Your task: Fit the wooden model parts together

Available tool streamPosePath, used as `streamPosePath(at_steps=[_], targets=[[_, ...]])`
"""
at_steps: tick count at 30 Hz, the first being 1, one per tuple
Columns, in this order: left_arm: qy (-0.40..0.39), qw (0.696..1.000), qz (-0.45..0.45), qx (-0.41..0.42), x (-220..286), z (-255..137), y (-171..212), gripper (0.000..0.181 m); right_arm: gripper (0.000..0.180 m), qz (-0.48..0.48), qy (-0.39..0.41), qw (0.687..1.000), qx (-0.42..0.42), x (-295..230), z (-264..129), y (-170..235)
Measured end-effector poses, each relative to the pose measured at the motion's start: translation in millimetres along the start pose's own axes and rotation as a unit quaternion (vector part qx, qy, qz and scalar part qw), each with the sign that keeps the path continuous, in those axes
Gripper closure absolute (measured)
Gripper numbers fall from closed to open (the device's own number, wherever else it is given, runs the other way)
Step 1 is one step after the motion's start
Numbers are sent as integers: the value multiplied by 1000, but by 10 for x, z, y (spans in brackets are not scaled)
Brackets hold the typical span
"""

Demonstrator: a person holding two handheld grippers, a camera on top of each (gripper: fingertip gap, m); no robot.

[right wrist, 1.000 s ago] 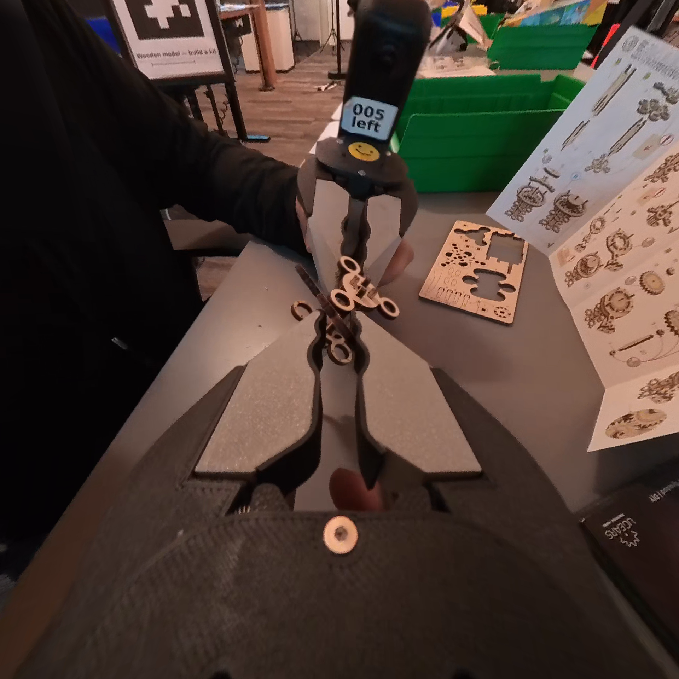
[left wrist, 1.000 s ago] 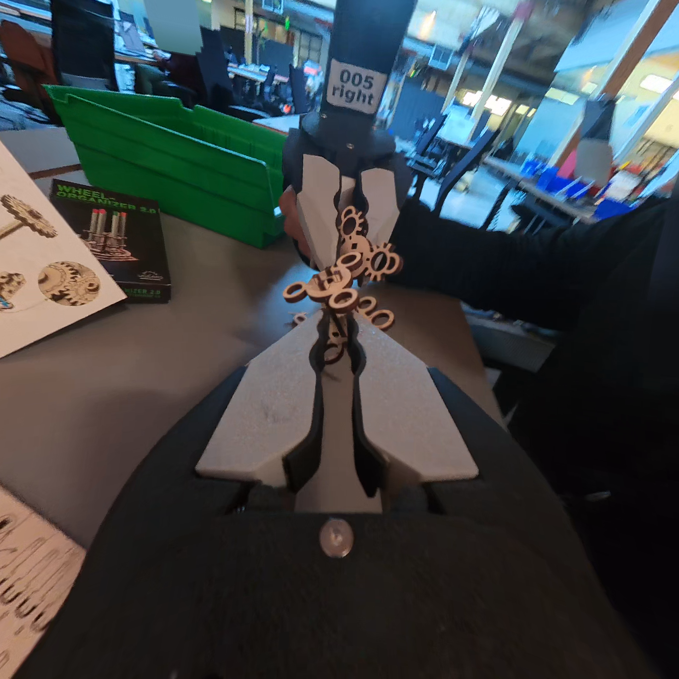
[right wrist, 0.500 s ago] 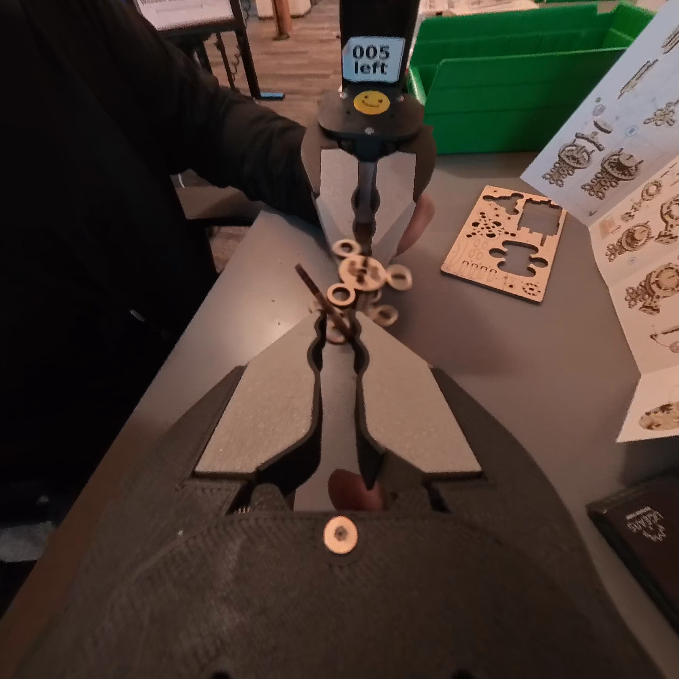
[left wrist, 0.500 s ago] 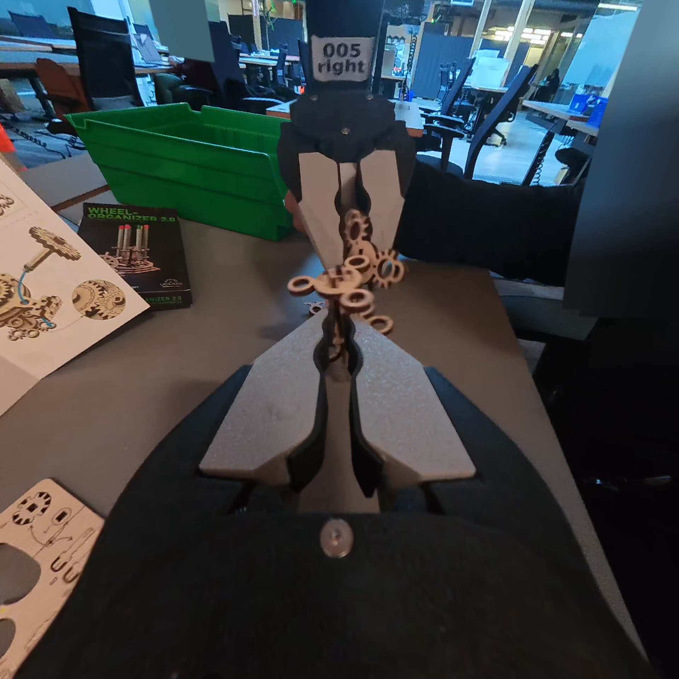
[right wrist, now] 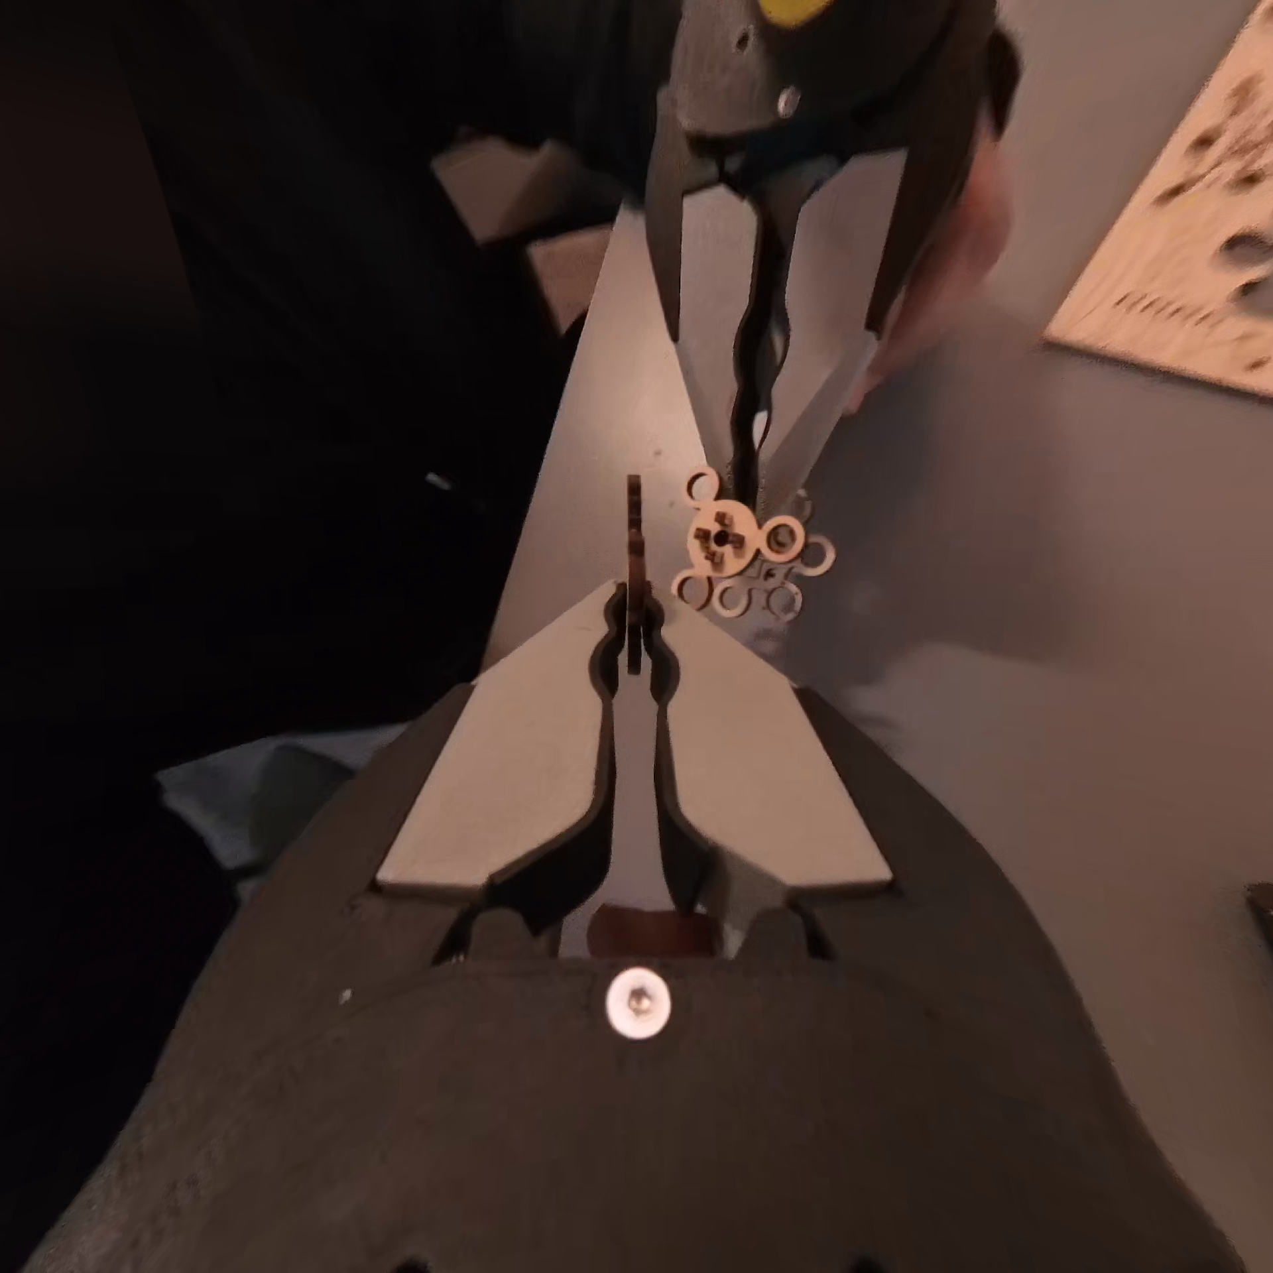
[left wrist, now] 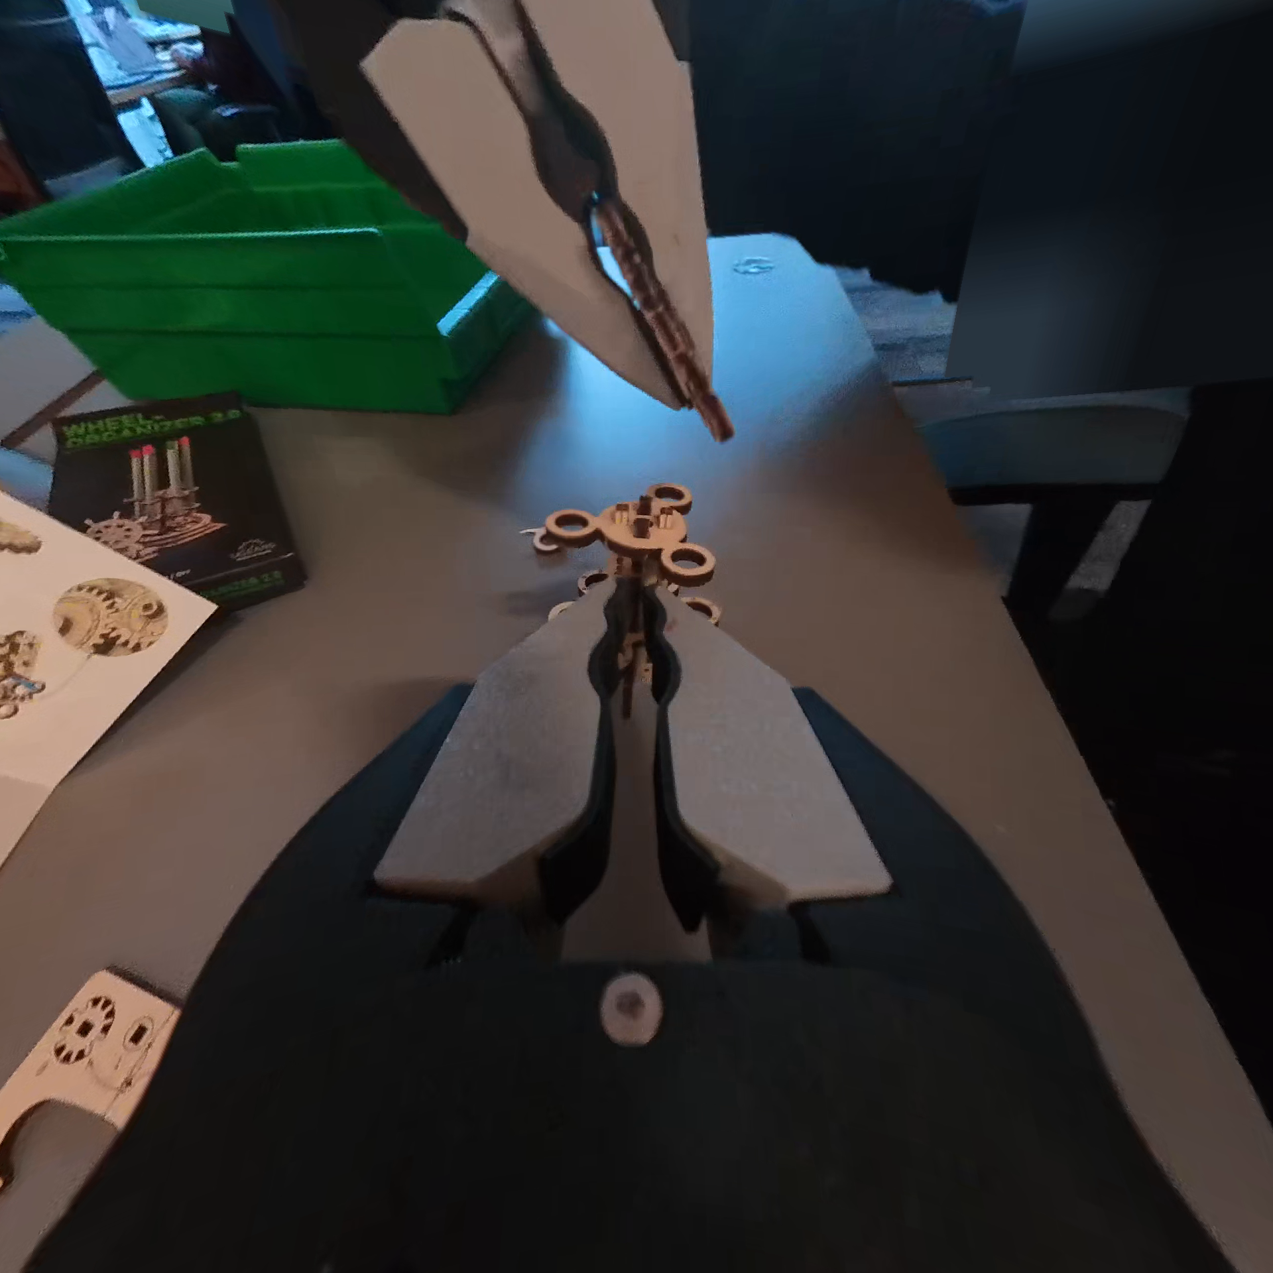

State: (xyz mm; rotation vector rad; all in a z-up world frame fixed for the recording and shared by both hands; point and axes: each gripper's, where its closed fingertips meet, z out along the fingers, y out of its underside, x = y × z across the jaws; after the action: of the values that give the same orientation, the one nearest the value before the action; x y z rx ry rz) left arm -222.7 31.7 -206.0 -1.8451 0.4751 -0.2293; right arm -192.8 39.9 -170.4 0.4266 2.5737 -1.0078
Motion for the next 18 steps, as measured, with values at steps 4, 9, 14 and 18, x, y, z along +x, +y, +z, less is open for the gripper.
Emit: streamPosePath(at_steps=[4, 9, 14, 18], targets=[[20, 1000, 24, -3, 93, 7, 8, 181, 180, 115, -94, 979, -139, -60, 118, 101], [15, 1000, 20, 5, 78, -16, -9, 181, 179, 138, -93, 966, -197, 53, 204, 72], [20, 999, -5, 33, 46, -88, -71, 181, 175, 123, -78, 968, -206, 89, 134, -31], [3, 1000, -14, 17, -26, -87, -22, 181, 180, 100, -21, 976, -192, 258, 128, -90]])
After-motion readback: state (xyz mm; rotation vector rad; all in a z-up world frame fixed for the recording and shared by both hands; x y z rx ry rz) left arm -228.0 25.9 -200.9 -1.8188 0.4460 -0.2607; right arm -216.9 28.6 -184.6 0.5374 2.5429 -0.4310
